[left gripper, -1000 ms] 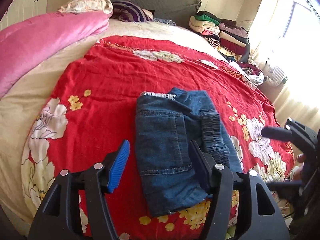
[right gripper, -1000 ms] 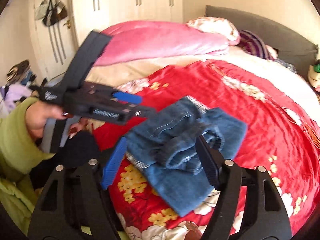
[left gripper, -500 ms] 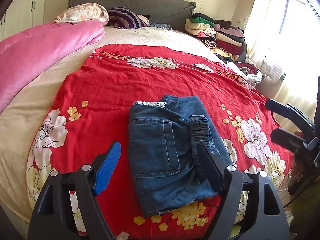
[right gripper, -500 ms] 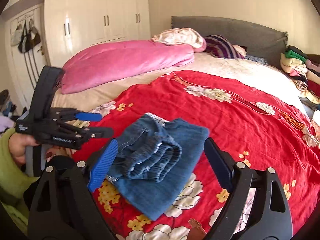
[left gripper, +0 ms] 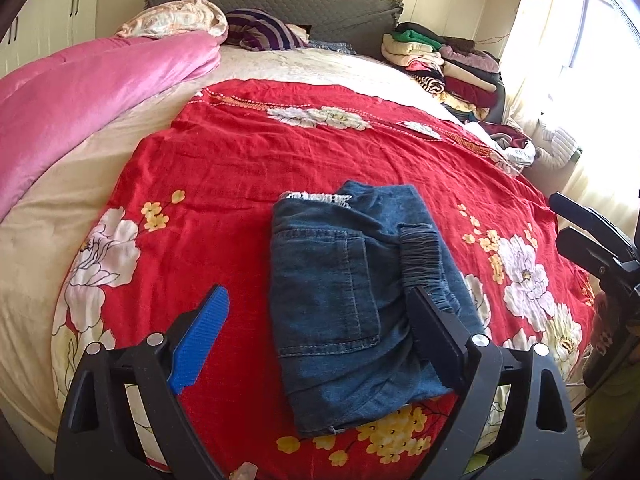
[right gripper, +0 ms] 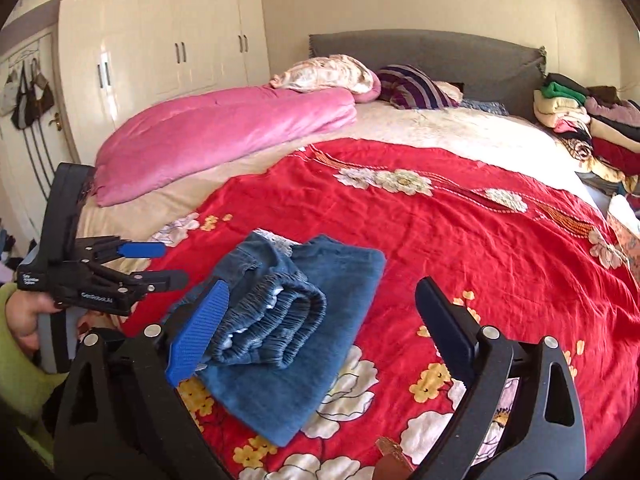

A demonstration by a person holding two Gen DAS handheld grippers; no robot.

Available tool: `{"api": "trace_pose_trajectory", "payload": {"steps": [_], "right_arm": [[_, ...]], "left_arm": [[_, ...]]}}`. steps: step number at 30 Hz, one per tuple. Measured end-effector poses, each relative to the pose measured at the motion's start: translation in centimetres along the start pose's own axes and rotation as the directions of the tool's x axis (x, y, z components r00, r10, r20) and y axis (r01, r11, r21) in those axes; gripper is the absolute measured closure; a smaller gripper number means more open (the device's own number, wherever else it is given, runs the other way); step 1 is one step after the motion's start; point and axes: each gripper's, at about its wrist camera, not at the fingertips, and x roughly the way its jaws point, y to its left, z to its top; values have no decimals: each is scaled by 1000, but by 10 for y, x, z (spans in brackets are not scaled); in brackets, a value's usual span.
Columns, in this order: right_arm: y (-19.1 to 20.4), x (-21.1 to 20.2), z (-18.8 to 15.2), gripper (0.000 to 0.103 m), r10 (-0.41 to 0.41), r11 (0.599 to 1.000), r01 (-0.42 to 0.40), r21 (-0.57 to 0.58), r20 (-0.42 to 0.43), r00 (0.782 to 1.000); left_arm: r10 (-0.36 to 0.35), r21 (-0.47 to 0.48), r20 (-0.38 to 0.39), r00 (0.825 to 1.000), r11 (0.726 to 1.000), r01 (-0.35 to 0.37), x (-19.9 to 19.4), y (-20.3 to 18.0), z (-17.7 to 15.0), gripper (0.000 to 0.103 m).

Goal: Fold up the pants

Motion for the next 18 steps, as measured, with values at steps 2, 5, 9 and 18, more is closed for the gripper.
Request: {"api": "trace_pose_trajectory", "payload": {"steps": [2,5,9,18], "right_arm": [[-3,6,-2,15,-37,999,37,2,-20,999],[-10,15,-6,15,-46,999,47,26,-48,998],[-17,29,-14,15,-39,998,44,54,-95,995],[-29,63,-29,15,5,987,27,160,-198,980]], "left_arm": [[2,-6,-6,1000,1000,-2,3,2,-1,13],[10,-18,-16,1000,1000,-10,9,5,-3,13],[19,-32,-36,999,999,-20,19,10,-5,13],[17,-59,-82,996,998,-22,40,19,-11,13]]}}
